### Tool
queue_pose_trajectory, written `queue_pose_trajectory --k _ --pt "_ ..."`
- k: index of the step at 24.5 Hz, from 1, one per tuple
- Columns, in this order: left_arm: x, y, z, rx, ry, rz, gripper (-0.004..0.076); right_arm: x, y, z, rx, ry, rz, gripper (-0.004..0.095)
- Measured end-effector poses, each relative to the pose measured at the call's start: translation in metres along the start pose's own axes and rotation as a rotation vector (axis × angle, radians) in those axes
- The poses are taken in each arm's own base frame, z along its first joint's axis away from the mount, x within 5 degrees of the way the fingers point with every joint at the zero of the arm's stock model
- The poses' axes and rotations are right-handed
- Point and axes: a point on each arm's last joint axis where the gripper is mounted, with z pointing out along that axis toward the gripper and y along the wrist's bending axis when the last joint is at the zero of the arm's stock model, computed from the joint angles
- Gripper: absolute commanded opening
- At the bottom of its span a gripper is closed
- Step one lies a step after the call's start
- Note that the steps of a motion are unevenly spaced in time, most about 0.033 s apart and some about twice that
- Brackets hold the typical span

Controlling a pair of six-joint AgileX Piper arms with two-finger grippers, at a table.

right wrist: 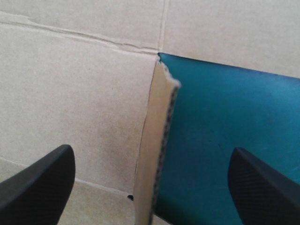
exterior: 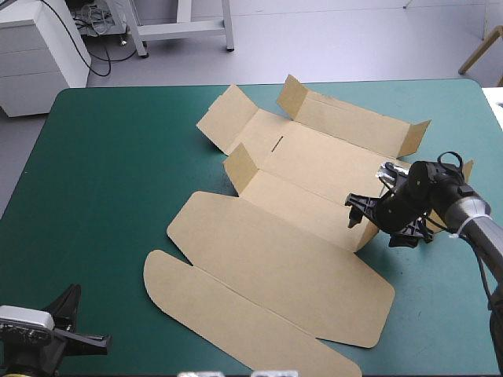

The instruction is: Fold the box

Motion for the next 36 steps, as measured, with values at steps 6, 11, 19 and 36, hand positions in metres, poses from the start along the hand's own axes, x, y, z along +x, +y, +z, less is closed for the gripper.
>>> queue_pose_trajectory --k 6,11,19,36 --pt "0.0 0.0 0.0 0.0 0.0 0.0 -0.001 0.0 0.0 0.0 -0.004 -0.004 0.055 0.0004" --pt "0.0 0.0 0.0 0.0 0.0 0.0 -0.001 -0.002 0.0 0.0 0.001 -0.017 0.045 0.0" --pt "0.0 0.0 0.0 0.0 0.0 0.0 -0.001 -0.007 0.009 -0.002 -0.08 -0.087 -0.245 0.0" --pt "0.0 0.0 0.0 0.0 0.0 0.0 -0.001 -0.058 0.071 0.016 -0.067 0.017 -1.067 0.0"
